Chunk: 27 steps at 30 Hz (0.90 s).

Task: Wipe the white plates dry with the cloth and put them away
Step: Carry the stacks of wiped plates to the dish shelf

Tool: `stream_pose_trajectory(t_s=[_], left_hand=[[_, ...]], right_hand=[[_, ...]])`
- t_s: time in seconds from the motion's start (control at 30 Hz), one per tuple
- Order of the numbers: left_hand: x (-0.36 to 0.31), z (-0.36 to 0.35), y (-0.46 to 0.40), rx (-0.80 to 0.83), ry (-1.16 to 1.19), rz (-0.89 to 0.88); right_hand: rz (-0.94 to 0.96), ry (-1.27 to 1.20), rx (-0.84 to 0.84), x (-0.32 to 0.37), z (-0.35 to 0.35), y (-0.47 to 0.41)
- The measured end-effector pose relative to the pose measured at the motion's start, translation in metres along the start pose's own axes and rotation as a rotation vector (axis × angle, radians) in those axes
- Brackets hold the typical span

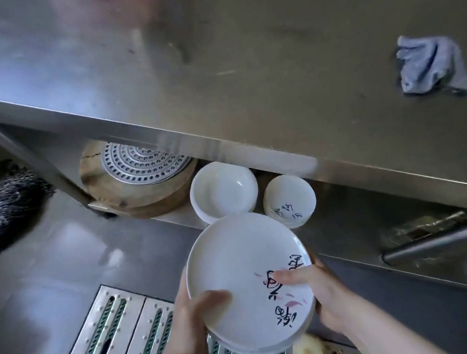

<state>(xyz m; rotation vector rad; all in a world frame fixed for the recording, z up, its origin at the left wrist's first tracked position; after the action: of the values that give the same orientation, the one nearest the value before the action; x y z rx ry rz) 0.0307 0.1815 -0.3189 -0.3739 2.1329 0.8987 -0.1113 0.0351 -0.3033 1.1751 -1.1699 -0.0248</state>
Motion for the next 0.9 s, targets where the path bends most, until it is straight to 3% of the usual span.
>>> stream_pose_trajectory(t_s=[0.2, 0.37, 0.53, 0.73, 0.9], left_hand=[[0.075, -0.035, -0.090, 0.094, 0.006, 0.028], [0.112, -0.071, -0.171, 0.171, -0.022, 0.037], [0.146, -0.097, -0.243, 0.144, -0.025, 0.179], [0.154, -0.115, -0.304, 0.185, -0.028, 0.181], [0.151, -0.120, -0.344, 0.098, -0.045, 0.175]], right_hand=[[-0.051, -0.023, -0.063, -0.038, 0.071, -0.070], [0.014, -0.046, -0.127, -0.045, 0.128, -0.135], [0.051, -0.018, -0.236, -0.041, 0.178, -0.202], [0.028, 0.000, -0.288, -0.030, 0.205, -0.254], [0.026, 0.027, -0.316, -0.012, 0.215, -0.279]])
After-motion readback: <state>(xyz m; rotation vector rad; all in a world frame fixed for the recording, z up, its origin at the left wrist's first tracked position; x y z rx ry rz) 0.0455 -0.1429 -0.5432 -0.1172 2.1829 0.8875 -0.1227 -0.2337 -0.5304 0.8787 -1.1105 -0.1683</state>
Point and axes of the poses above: each hand's wrist, its own y-axis away from the middle knuckle, its own z-axis out of the back of the hand, x = y × z, the point moved 7 cm from there along -y, towards the middle knuckle, and after that the axes turned 10 degrees about y, right-handed, at the moved point
